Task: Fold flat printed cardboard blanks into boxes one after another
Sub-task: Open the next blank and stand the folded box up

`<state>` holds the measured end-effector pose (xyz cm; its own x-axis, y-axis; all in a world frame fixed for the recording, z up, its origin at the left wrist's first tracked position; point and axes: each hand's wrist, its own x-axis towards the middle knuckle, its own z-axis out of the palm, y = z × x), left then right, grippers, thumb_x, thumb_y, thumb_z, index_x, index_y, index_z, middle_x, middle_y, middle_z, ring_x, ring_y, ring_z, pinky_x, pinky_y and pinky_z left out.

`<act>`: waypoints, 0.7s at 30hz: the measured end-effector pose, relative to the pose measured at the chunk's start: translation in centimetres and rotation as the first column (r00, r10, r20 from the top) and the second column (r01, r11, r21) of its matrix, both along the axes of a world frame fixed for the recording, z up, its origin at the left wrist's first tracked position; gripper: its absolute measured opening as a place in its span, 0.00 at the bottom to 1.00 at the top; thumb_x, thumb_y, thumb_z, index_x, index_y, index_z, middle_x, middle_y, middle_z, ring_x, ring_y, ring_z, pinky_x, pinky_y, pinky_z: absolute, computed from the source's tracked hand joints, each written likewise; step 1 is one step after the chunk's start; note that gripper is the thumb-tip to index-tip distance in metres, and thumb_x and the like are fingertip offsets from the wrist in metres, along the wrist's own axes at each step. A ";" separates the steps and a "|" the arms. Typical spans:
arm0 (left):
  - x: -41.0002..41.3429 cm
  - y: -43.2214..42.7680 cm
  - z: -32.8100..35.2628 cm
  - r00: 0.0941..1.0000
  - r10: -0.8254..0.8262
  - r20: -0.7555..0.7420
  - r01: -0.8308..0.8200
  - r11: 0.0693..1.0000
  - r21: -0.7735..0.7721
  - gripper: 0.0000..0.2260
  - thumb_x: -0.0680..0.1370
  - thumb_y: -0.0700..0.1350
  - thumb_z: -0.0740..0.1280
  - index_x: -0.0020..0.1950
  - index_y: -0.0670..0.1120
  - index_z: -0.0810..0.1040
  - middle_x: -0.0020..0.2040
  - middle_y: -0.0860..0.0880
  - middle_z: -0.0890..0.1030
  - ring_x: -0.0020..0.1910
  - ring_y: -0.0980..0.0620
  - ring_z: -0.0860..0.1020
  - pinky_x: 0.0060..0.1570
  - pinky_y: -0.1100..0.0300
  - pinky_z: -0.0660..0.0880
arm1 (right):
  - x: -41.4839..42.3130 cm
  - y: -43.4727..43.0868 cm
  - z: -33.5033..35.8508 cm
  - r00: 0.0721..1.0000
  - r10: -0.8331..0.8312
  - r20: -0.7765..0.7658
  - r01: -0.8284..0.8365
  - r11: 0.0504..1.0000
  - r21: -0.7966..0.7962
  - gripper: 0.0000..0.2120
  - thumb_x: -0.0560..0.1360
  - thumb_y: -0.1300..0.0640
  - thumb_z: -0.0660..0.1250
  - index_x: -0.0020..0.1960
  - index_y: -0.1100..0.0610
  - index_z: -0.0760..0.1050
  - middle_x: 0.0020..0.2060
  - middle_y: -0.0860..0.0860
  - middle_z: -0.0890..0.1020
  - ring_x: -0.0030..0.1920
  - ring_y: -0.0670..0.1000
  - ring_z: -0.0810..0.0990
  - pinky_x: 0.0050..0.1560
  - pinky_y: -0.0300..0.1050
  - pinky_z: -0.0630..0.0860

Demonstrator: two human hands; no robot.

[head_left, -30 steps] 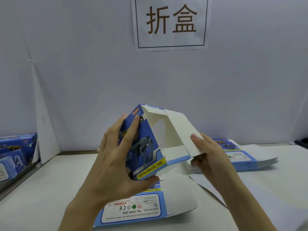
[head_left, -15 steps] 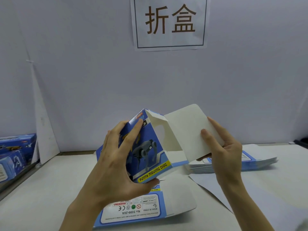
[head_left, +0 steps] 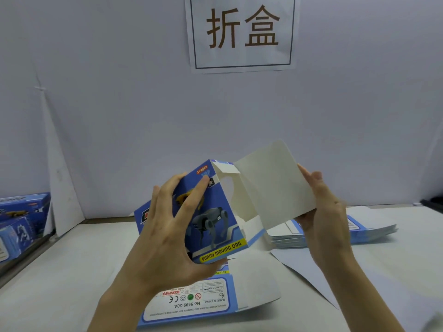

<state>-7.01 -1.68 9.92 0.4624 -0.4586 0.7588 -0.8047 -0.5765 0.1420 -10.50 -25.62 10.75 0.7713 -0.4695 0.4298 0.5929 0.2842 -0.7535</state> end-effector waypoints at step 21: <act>0.0 -0.5 -0.1 0.999 0.039 0.013 -0.040 0.998 0.043 0.51 0.61 0.67 0.73 0.77 0.54 0.53 0.73 0.45 0.58 0.69 0.48 0.60 0.57 0.32 0.72 | 0.0 0.5 0.0 0.955 0.218 -0.203 -0.222 0.975 0.002 0.10 0.73 0.54 0.64 0.44 0.56 0.83 0.38 0.50 0.84 0.37 0.46 0.82 0.34 0.41 0.80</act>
